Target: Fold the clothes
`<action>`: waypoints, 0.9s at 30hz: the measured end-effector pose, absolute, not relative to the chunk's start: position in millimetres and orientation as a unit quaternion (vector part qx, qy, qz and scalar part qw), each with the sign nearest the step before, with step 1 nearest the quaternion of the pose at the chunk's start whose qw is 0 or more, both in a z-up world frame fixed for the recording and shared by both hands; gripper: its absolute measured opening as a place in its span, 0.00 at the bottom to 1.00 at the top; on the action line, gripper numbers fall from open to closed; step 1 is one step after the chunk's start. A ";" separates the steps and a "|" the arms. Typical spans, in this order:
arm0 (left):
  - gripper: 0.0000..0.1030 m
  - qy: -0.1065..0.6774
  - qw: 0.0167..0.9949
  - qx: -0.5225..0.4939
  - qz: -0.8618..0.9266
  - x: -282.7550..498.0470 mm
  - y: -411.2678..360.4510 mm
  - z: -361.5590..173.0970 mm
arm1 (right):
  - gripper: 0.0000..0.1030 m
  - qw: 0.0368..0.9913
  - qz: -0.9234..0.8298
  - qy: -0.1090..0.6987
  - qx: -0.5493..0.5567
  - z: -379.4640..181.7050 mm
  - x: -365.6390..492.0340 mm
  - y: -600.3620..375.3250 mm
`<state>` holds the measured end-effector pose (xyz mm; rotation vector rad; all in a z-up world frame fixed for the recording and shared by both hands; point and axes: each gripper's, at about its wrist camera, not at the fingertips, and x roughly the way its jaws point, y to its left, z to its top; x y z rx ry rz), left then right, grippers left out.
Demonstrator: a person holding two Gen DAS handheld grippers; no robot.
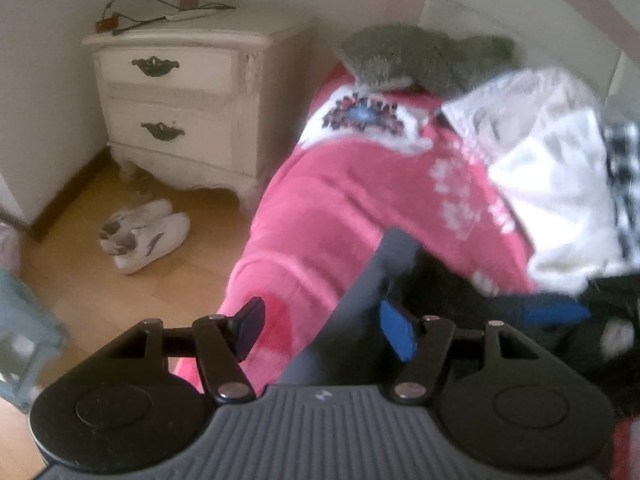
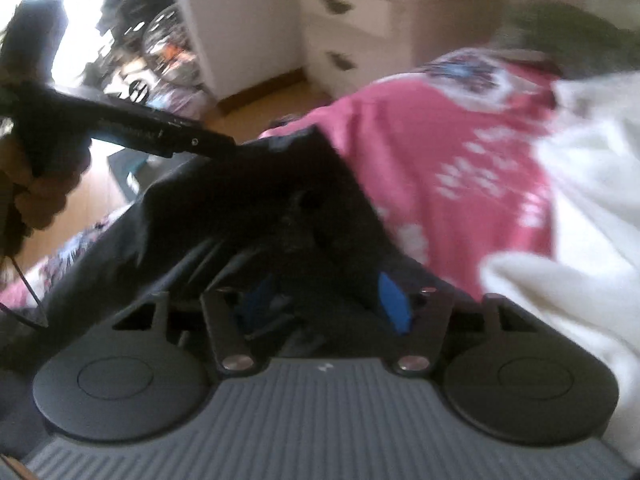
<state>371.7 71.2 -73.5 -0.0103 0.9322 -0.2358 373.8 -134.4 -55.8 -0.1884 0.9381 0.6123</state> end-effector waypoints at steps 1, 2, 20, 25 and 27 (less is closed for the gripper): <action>0.61 0.452 0.884 0.010 -0.117 368.5 69.3 -75.4 | 0.47 0.840 0.293 0.446 -0.095 -60.5 377.9 -127.5; 0.59 0.456 0.881 0.026 -0.121 365.2 66.8 -77.5 | 0.44 0.837 0.295 0.451 -0.097 -65.8 383.0 -122.4; 0.09 0.462 0.877 0.107 -0.079 345.2 57.0 -96.2 | 0.00 0.866 0.249 0.411 -0.141 -49.4 387.6 -116.4; 0.10 0.455 0.884 0.075 -0.079 349.9 65.7 -84.0 | 0.00 0.888 0.220 0.375 -0.147 -32.4 398.2 -121.3; 0.10 0.461 0.881 0.071 -0.077 351.7 65.1 -85.7 | 0.00 0.881 0.233 0.395 -0.116 -33.8 408.4 -125.2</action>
